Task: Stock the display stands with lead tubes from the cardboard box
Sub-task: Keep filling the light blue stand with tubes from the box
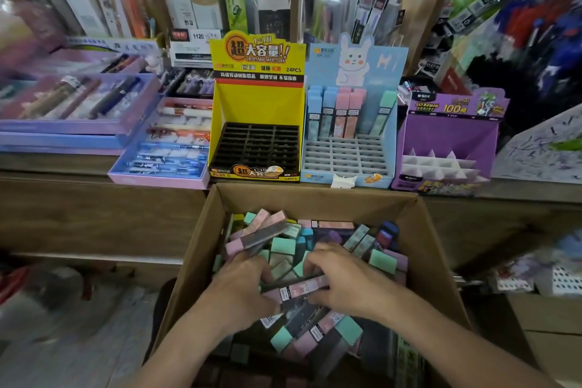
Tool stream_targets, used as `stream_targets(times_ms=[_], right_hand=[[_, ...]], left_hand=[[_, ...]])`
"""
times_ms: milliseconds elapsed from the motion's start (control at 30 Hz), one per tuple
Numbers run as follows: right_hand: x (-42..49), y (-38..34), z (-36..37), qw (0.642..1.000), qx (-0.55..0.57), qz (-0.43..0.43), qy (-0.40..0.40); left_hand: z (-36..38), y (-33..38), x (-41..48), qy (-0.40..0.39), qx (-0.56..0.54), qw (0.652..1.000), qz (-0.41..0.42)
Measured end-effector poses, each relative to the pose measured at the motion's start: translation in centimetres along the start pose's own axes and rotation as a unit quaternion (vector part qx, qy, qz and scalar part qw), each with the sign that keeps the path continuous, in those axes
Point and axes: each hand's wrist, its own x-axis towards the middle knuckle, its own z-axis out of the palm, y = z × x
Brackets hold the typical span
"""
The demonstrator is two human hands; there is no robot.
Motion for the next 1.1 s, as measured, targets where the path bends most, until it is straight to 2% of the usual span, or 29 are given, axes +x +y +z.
stream_targets(times_ms=[100, 233, 367, 467, 633, 800, 867, 967, 1100], right_hand=[[0.2, 0.1, -0.1, 1.0, 0.02, 0.003, 0.013], [0.4, 0.3, 0.3, 0.998, 0.064, 0.008, -0.008], [0.4, 0.5, -0.2, 0.995, 0.102, -0.018, -0.015], [0.6, 0.8, -1.3, 0.986, 0.164, -0.005, 0.001], [0.1, 1.1, -2.1, 0.95, 0.308, -0.02, 0.044], [-0.2, 0.6, -2.6, 0.895, 0.441, -0.014, 0.068], [-0.3, 0.4, -2.9, 0.869, 0.487, -0.009, 0.082], [-0.5, 0.0, -3.6, 0.856, 0.506, -0.004, 0.102], [-0.7, 0.0, -4.5, 0.854, 0.502, 0.014, 0.136]], left_hand=[[0.0, 0.2, 0.0, 0.007, 0.006, 1.0, 0.011], [0.0, 0.4, 0.0, 0.012, -0.002, 1.0, 0.007], [-0.7, 0.2, 0.2, 0.006, -0.075, 0.997, -0.009], [-1.5, 0.0, 0.8, 0.032, -0.18, 0.983, -0.005], [-2.3, 0.5, 1.2, 0.032, -0.382, 0.924, -0.006], [-1.8, 2.1, 1.9, 0.011, -0.571, 0.821, 0.013], [-1.4, 3.1, 2.0, 0.006, -0.606, 0.794, 0.036], [-1.1, 4.5, 2.0, 0.015, -0.6, 0.798, 0.062], [-1.1, 5.7, 2.1, 0.08, -0.563, 0.819, 0.069]])
